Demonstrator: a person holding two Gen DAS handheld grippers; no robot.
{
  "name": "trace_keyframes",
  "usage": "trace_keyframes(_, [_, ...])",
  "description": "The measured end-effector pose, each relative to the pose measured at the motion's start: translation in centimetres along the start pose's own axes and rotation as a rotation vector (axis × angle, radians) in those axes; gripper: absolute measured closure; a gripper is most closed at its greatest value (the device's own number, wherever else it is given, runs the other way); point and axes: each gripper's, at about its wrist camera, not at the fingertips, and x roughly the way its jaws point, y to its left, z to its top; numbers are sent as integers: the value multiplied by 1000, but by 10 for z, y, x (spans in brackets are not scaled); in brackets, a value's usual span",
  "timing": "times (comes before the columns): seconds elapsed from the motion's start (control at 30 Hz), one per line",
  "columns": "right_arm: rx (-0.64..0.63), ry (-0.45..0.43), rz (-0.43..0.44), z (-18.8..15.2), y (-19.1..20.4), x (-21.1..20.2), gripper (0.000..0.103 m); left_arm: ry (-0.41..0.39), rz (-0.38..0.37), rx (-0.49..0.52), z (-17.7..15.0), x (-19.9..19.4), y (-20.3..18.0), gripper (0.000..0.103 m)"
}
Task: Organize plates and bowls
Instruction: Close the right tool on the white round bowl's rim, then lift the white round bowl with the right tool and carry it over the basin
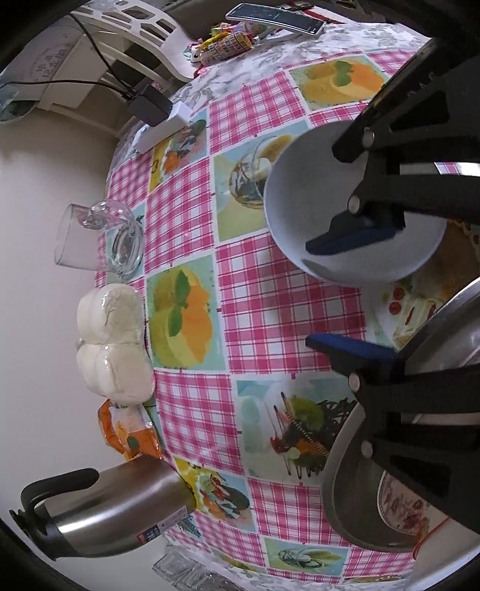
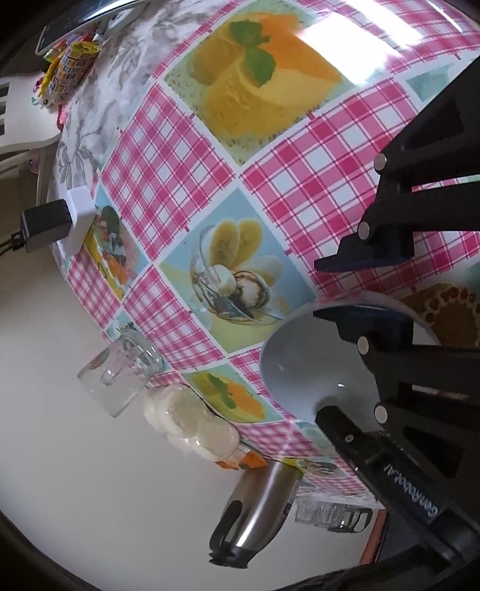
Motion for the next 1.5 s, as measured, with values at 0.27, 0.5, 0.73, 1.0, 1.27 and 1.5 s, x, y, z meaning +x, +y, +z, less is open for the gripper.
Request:
trace_keyframes(0.27, [22, 17, 16, 0, -7, 3, 85, 29, -27, 46, -5, 9, -14, 75])
trace_keyframes(0.5, [-22, 27, -2, -3, 3, 2, 91, 11, -40, 63, -6, 5, -18, 84])
trace_keyframes(0.73, [-40, 4, 0, -3, 13, -13, 91, -34, -50, 56, -1, -16, -15, 84])
trace_keyframes(1.0, [-71, -55, 44, -2, 44, -53, 91, -114, -68, 22, 6, -70, 2, 84])
trace_keyframes(1.27, [-145, -86, 120, -16, 91, -90, 90, -198, -83, -49, 1, -132, 47, 84])
trace_keyframes(1.5, [-225, -87, 208, -46, 135, -110, 89, -252, -81, -123, -21, -172, 92, 84])
